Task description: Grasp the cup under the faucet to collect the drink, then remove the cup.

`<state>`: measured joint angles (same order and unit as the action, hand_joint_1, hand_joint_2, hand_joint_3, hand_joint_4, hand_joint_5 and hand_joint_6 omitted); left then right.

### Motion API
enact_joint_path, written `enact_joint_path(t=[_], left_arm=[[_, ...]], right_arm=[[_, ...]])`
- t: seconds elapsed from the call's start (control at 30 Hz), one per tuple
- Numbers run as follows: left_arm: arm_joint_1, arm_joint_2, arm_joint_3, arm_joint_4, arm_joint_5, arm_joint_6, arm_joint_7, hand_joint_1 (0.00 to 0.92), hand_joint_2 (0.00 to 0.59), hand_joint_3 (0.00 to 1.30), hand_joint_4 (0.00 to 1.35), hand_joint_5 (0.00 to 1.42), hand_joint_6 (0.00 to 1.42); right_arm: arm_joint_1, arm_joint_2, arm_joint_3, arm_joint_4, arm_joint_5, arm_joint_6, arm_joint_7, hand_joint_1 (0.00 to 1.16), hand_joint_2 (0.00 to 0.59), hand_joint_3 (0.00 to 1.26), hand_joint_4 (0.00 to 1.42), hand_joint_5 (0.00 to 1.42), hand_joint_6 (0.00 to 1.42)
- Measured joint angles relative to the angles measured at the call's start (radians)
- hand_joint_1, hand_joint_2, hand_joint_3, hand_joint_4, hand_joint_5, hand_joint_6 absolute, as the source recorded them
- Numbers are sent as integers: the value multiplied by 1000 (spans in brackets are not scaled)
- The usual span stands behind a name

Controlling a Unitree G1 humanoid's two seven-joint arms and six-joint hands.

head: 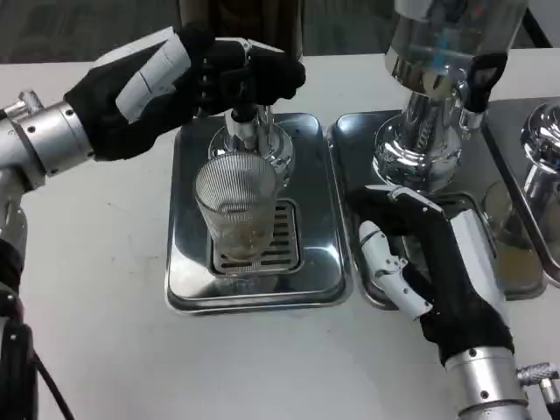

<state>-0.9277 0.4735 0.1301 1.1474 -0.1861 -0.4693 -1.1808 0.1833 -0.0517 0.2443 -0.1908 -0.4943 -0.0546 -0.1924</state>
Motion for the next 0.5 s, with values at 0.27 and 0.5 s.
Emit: enact_joint_path(t=[0.27,0.5], left_arm=[[24,-1,-25,-23,0,-61,22,0,50,342,206,165,135],[60,-1,-46,-55,4,-147,48,0,49,330,204,157,144]], right_arm=[[0,-1,-3,0,10,0,5,305,460,455,399,386,359],[0,-7,-11,0,12,1,16,308,467,451,399,383,359]])
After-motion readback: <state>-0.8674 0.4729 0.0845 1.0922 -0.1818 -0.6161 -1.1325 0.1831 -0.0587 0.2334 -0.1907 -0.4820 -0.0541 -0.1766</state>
